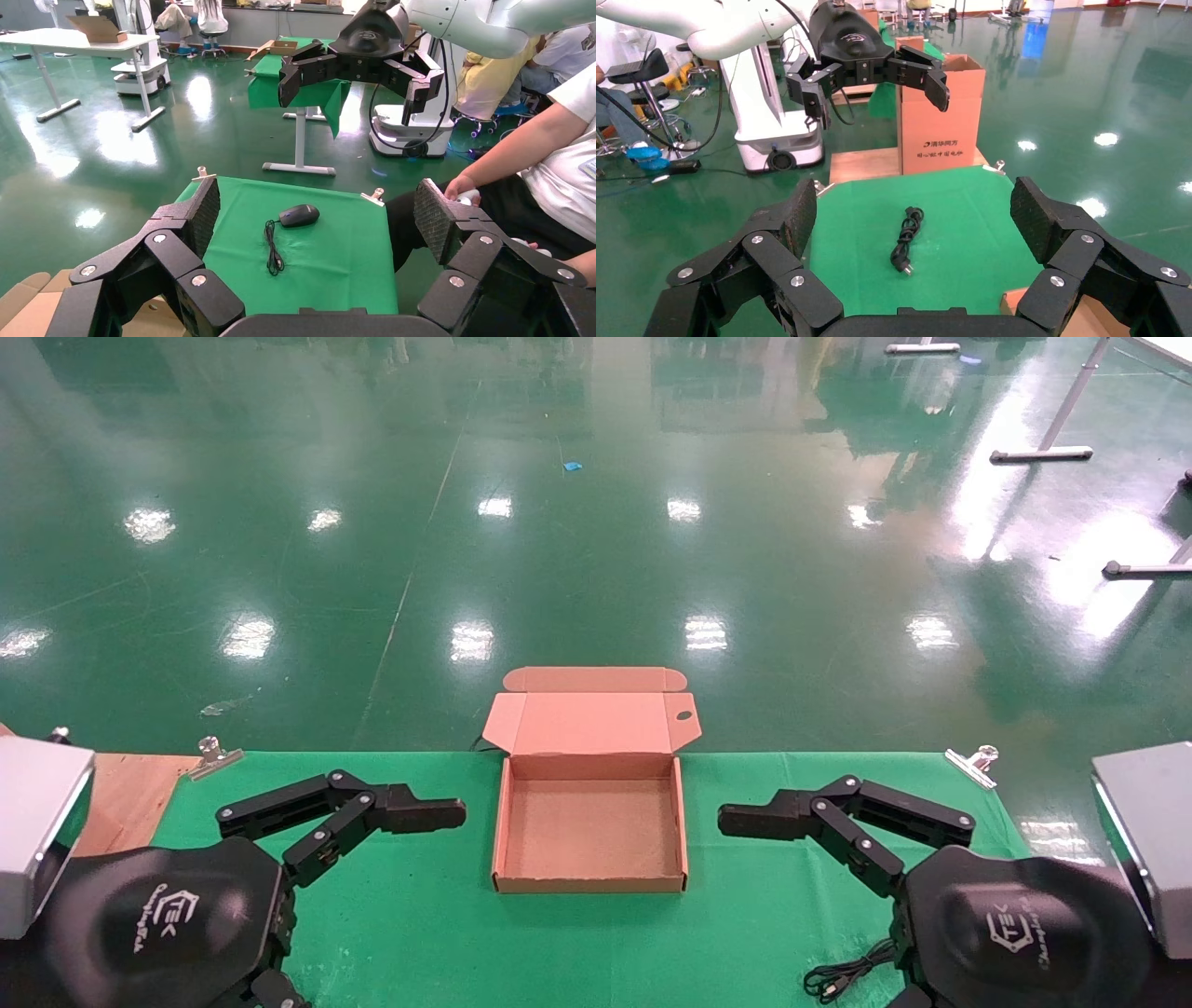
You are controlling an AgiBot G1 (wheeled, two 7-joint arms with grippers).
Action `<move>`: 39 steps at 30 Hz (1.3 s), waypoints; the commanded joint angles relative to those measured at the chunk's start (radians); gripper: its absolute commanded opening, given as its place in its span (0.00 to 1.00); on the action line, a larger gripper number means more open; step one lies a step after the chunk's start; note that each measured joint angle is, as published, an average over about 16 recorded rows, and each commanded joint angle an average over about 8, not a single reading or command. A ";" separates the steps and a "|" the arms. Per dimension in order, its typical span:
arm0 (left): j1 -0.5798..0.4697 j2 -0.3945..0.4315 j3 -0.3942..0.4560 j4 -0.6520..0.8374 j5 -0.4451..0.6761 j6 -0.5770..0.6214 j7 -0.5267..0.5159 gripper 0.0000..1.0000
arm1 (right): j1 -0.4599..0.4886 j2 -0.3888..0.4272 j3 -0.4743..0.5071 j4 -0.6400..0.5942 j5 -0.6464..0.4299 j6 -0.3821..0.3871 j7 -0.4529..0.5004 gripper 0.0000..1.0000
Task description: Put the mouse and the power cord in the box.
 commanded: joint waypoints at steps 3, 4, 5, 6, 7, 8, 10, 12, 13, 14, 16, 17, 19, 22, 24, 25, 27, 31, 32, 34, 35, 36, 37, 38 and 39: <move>0.000 0.000 0.000 0.000 0.000 0.000 0.000 1.00 | 0.000 0.000 0.000 0.000 0.000 0.000 0.000 1.00; 0.000 0.000 0.000 0.000 0.000 0.000 0.000 1.00 | 0.000 0.000 0.000 0.000 0.000 0.000 0.000 1.00; 0.000 0.000 0.000 0.000 0.000 0.000 0.000 1.00 | 0.000 0.000 0.000 0.000 0.000 0.000 0.000 1.00; 0.000 0.000 0.000 0.000 0.000 0.000 0.000 1.00 | 0.000 0.000 0.000 0.000 0.000 0.000 0.000 1.00; 0.000 0.000 0.000 0.000 0.000 0.000 0.000 1.00 | 0.000 0.000 0.000 0.000 0.000 0.000 0.000 1.00; 0.000 0.000 0.000 0.000 0.000 0.000 0.000 1.00 | 0.000 0.000 0.000 0.000 0.000 0.000 0.000 1.00; 0.000 0.000 0.000 0.000 0.000 0.000 0.000 1.00 | 0.000 0.000 0.000 0.000 0.000 0.000 0.000 1.00; 0.000 0.000 0.000 0.000 0.000 0.000 0.000 1.00 | 0.000 0.000 0.000 0.000 0.000 0.000 0.000 1.00; 0.000 0.000 0.000 0.000 0.000 0.000 0.000 1.00 | 0.000 0.000 0.000 0.000 0.000 0.000 0.000 1.00; 0.000 0.000 0.000 0.000 0.000 0.000 0.000 1.00 | 0.000 0.000 0.000 0.000 0.000 0.000 0.000 1.00; 0.000 0.000 0.000 0.000 0.000 0.000 0.000 1.00 | 0.000 0.000 0.000 0.000 0.000 0.000 0.000 1.00; 0.000 0.000 0.000 0.000 0.000 0.000 0.000 1.00 | 0.000 0.000 0.000 0.000 0.000 0.000 0.000 1.00; 0.000 0.000 0.000 0.000 0.000 0.000 0.000 1.00 | 0.000 0.000 0.000 0.000 0.000 0.000 0.000 1.00; 0.000 0.000 0.000 0.000 0.000 0.000 0.000 1.00 | 0.000 0.000 0.000 0.000 0.000 0.000 0.000 1.00; 0.000 0.000 0.000 0.000 0.000 0.000 0.000 1.00 | 0.000 0.000 0.000 0.000 0.000 0.000 0.000 1.00; 0.000 0.000 0.000 0.000 0.000 0.000 0.000 1.00 | 0.000 0.000 0.000 0.000 0.000 0.000 0.000 1.00; 0.000 0.000 0.000 0.000 0.000 0.000 0.000 1.00 | 0.000 0.000 0.000 0.000 0.000 0.000 0.000 1.00; 0.000 0.000 0.000 0.000 0.000 0.000 0.000 1.00 | 0.000 0.000 0.000 0.000 0.000 0.000 0.000 1.00; 0.000 0.000 0.000 0.000 0.000 0.000 0.000 1.00 | 0.000 0.000 0.000 0.000 0.000 0.000 0.000 1.00; 0.000 0.000 0.000 0.000 0.000 0.000 0.000 1.00 | 0.000 0.000 0.000 0.000 0.000 0.000 0.000 1.00; 0.000 0.000 0.000 0.000 0.000 0.000 0.000 1.00 | 0.000 0.000 0.000 0.000 0.000 0.000 0.000 1.00; -0.001 0.001 0.001 0.002 0.000 0.000 0.002 1.00 | 0.000 0.000 0.000 0.000 0.000 0.000 0.000 1.00; -0.001 0.001 0.001 0.002 0.000 0.000 0.002 1.00 | 0.000 0.000 0.000 0.000 0.000 0.000 0.000 1.00; -0.001 0.001 0.001 0.002 0.000 0.000 0.001 1.00 | 0.000 0.000 0.000 0.000 0.000 0.000 0.000 1.00; -0.001 0.001 0.001 0.003 0.000 0.000 0.001 1.00 | 0.000 0.000 0.000 0.000 0.000 0.000 0.000 1.00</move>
